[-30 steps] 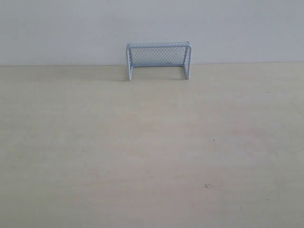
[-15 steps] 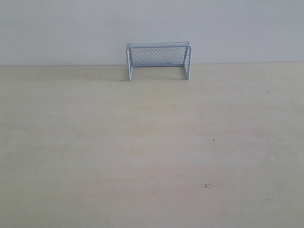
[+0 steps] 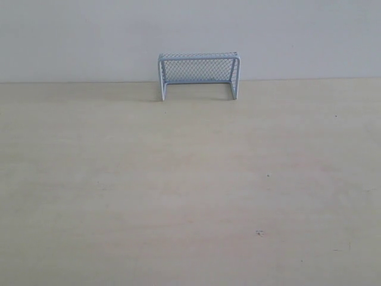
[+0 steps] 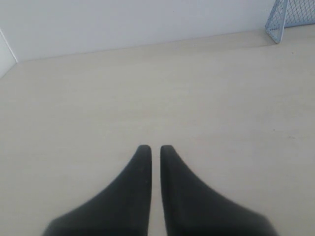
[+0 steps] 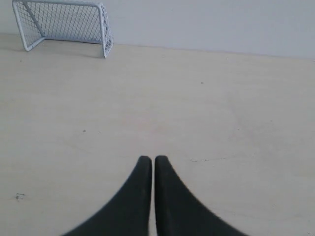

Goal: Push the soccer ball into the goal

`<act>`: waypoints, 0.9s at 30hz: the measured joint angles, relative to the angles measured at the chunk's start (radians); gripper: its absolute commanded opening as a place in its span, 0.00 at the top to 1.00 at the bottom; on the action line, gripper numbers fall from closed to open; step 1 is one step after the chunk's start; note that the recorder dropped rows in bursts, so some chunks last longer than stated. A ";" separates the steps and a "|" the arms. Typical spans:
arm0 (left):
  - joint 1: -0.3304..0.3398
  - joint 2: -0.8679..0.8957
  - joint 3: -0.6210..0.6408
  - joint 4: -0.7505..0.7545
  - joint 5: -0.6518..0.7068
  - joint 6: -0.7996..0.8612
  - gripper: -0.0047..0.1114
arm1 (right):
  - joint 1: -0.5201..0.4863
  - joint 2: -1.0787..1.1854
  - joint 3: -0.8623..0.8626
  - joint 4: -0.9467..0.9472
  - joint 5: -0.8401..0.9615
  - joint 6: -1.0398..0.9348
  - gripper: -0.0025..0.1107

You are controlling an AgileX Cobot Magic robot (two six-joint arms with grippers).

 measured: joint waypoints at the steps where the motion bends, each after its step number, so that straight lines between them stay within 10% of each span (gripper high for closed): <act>1: 0.000 0.000 0.000 0.000 0.000 0.000 0.91 | 0.000 0.000 0.000 0.000 0.003 0.004 0.98; 27: 0.000 0.000 0.000 0.000 0.000 0.000 0.91 | -0.002 0.000 0.000 -0.076 0.005 0.138 0.98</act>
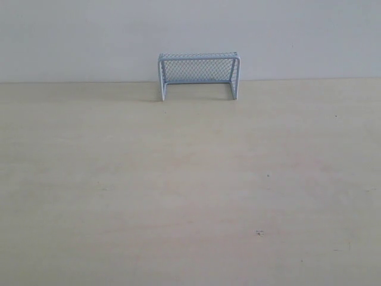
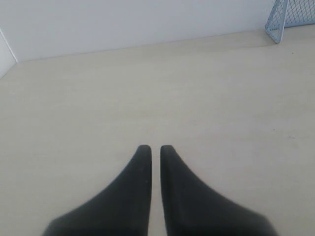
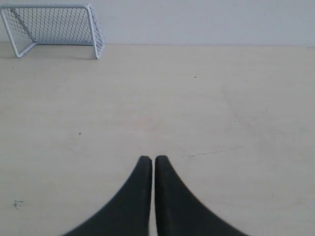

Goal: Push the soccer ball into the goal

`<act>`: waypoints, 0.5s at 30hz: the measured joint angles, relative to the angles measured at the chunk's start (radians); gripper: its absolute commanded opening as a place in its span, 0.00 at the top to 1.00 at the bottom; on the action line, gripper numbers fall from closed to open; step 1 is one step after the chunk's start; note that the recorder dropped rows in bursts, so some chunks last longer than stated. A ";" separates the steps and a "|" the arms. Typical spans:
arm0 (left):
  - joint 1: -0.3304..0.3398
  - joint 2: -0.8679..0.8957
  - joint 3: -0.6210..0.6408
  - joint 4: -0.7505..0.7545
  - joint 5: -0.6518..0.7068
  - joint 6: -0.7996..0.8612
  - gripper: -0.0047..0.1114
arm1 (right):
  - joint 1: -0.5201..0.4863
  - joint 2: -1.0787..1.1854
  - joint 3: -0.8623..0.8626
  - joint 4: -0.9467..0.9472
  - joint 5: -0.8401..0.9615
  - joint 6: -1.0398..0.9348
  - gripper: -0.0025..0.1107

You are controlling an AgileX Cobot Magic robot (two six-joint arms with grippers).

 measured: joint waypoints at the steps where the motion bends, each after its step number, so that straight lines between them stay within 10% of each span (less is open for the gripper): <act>1: 0.000 0.000 0.000 0.000 0.000 0.000 0.91 | 0.000 0.000 0.000 -0.007 0.000 0.005 0.98; 15: 0.000 0.000 0.000 0.000 0.000 0.000 0.91 | 0.000 -0.001 0.000 -0.081 0.000 0.101 0.98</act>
